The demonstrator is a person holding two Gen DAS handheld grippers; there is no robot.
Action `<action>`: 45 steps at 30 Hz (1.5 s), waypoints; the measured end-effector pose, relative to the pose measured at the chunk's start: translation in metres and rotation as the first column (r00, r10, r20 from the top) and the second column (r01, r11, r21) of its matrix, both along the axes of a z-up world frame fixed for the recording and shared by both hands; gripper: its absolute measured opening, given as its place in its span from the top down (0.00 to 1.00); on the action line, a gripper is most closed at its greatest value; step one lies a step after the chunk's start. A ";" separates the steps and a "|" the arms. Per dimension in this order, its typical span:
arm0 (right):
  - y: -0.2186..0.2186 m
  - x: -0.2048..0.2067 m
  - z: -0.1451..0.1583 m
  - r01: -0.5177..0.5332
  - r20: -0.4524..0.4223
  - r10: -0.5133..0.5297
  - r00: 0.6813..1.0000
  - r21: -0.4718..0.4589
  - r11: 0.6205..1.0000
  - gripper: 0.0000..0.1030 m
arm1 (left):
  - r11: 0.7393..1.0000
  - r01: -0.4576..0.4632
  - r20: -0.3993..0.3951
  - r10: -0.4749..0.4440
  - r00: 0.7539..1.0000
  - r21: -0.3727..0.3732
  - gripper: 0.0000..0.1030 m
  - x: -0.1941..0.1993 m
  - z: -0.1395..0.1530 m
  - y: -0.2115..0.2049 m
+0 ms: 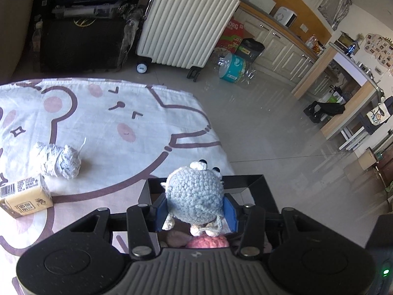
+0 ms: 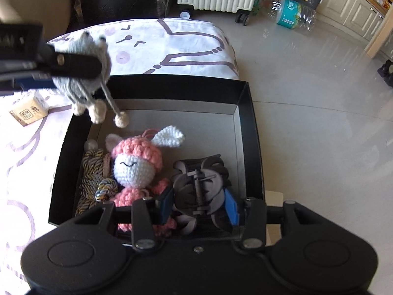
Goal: Organize objects
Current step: 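Open the left gripper and right gripper, dropping the mouse and claw clip into the box, then withdraw both open grippers from the box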
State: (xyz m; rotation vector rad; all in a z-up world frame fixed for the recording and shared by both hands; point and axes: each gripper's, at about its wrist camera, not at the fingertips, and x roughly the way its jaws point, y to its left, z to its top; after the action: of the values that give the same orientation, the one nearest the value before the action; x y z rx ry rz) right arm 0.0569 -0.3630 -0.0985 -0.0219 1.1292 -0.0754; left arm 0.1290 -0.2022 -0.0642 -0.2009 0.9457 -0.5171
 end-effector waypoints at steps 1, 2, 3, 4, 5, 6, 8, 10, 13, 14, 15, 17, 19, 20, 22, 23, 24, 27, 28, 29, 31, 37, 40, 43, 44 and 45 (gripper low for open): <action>-0.001 0.001 0.000 0.006 -0.001 -0.006 1.000 0.007 1.000 0.55 | 1.000 -0.005 -0.009 0.005 1.000 0.004 0.54 0.001 -0.003 0.001; -0.001 0.001 0.000 0.011 -0.003 -0.011 1.000 0.015 1.000 0.55 | 1.000 -0.010 -0.019 0.011 1.000 0.008 0.53 0.003 -0.005 0.001; -0.002 0.001 0.000 0.017 -0.005 -0.017 1.000 0.023 1.000 0.55 | 1.000 -0.017 -0.032 0.017 0.999 0.012 0.53 0.004 -0.008 0.002; -0.003 0.001 0.000 0.020 -0.006 -0.020 1.000 0.029 0.999 0.55 | 1.000 -0.023 -0.051 0.024 0.998 0.016 0.53 0.005 -0.011 0.002; -0.002 0.001 0.000 0.019 -0.007 -0.019 1.000 0.030 0.999 0.55 | 0.999 -0.028 -0.069 0.029 0.997 0.020 0.53 0.007 -0.014 0.003; -0.002 0.002 -0.001 0.018 -0.007 -0.018 1.000 0.028 0.999 0.55 | 0.999 -0.032 -0.081 0.034 0.996 0.021 0.53 0.007 -0.017 0.003; -0.003 0.002 -0.002 0.024 -0.008 -0.024 1.000 0.031 0.999 0.56 | 0.999 -0.036 -0.072 0.039 0.997 0.038 0.53 0.007 -0.017 0.003; -0.003 0.002 -0.004 0.026 -0.020 -0.026 0.999 0.032 0.999 0.55 | 0.998 -0.046 -0.075 0.049 0.996 0.036 0.51 0.007 -0.018 0.003; -0.004 0.002 -0.006 0.029 -0.028 -0.028 0.999 0.030 0.999 0.55 | 0.997 -0.052 -0.093 0.058 0.994 0.064 0.43 0.007 -0.020 0.002; -0.005 0.001 -0.006 0.034 -0.029 -0.033 0.999 0.035 0.999 0.55 | 0.995 -0.056 -0.094 0.063 0.994 0.077 0.40 0.008 -0.020 0.002; -0.006 0.000 -0.006 0.037 -0.030 -0.036 0.999 0.040 0.999 0.55 | 0.995 -0.059 -0.094 0.067 0.993 0.084 0.39 0.008 -0.020 0.002; -0.007 0.000 -0.005 0.040 -0.029 -0.039 0.999 0.045 0.998 0.55 | 0.994 -0.067 -0.099 0.075 0.992 0.082 0.38 0.009 -0.020 0.004; -0.007 0.000 -0.005 0.040 -0.029 -0.039 0.999 0.048 0.998 0.55 | 0.994 -0.072 -0.104 0.081 0.991 0.085 0.38 0.009 -0.020 0.005; -0.008 -0.001 -0.006 0.041 -0.030 -0.039 0.999 0.050 0.998 0.55 | 0.993 -0.073 -0.105 0.082 0.991 0.087 0.38 0.010 -0.021 0.005; -0.008 -0.001 -0.005 0.042 -0.029 -0.040 0.999 0.052 0.998 0.56 | 0.993 -0.074 -0.108 0.084 0.991 0.092 0.38 0.009 -0.021 0.006; -0.008 0.000 -0.005 0.042 -0.029 -0.041 0.999 0.054 0.998 0.56 | 0.993 -0.076 -0.110 0.086 0.990 0.093 0.38 0.009 -0.021 0.006; -0.008 0.000 -0.005 0.043 -0.029 -0.041 0.999 0.056 0.998 0.56 | 0.993 -0.078 -0.111 0.088 0.990 0.093 0.38 0.010 -0.021 0.006; -0.010 -0.002 -0.001 0.047 -0.028 -0.045 0.999 0.074 0.996 0.57 | 0.991 -0.092 -0.113 0.102 0.988 0.093 0.38 0.011 -0.021 0.008; -0.011 -0.003 0.002 0.054 -0.024 -0.052 0.998 0.085 0.995 0.57 | 0.991 -0.098 -0.114 0.109 0.988 0.092 0.38 0.011 -0.020 0.009; -0.012 -0.003 0.005 0.063 -0.016 -0.061 0.998 0.093 0.994 0.57 | 0.990 -0.104 -0.115 0.114 0.987 0.091 0.38 0.011 -0.019 0.010; -0.014 -0.004 0.014 0.077 0.009 -0.078 0.997 0.098 0.992 0.58 | 0.990 -0.113 -0.114 0.123 0.986 0.089 0.38 0.012 -0.017 0.013; -0.014 0.004 0.032 0.123 0.130 -0.142 0.981 0.138 0.983 0.67 | 0.989 -0.119 -0.085 0.127 0.988 0.093 0.38 0.012 -0.005 0.023; -0.013 0.019 0.030 0.172 0.158 -0.196 0.968 0.153 0.973 0.77 | 0.989 -0.114 -0.071 0.121 0.990 0.091 0.38 0.012 -0.001 0.029; -0.009 0.032 0.026 0.206 0.167 -0.234 0.958 0.169 0.964 0.80 | 0.989 -0.117 -0.063 0.123 0.990 0.090 0.38 0.013 0.001 0.038; -0.008 0.036 0.023 0.216 0.166 -0.244 0.955 0.172 0.961 0.80 | 0.989 -0.118 -0.064 0.124 0.990 0.090 0.38 0.013 0.001 0.041; -0.006 0.039 0.021 0.224 0.166 -0.255 0.953 0.180 0.958 0.80 | 0.989 -0.119 -0.066 0.126 0.990 0.091 0.38 0.014 0.001 0.044</action>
State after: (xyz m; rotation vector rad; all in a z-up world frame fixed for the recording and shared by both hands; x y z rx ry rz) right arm 0.0963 -0.3694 -0.0774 0.2619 0.9413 -0.2002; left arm 0.1433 -0.1579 -0.0634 -0.1991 1.0165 -0.3569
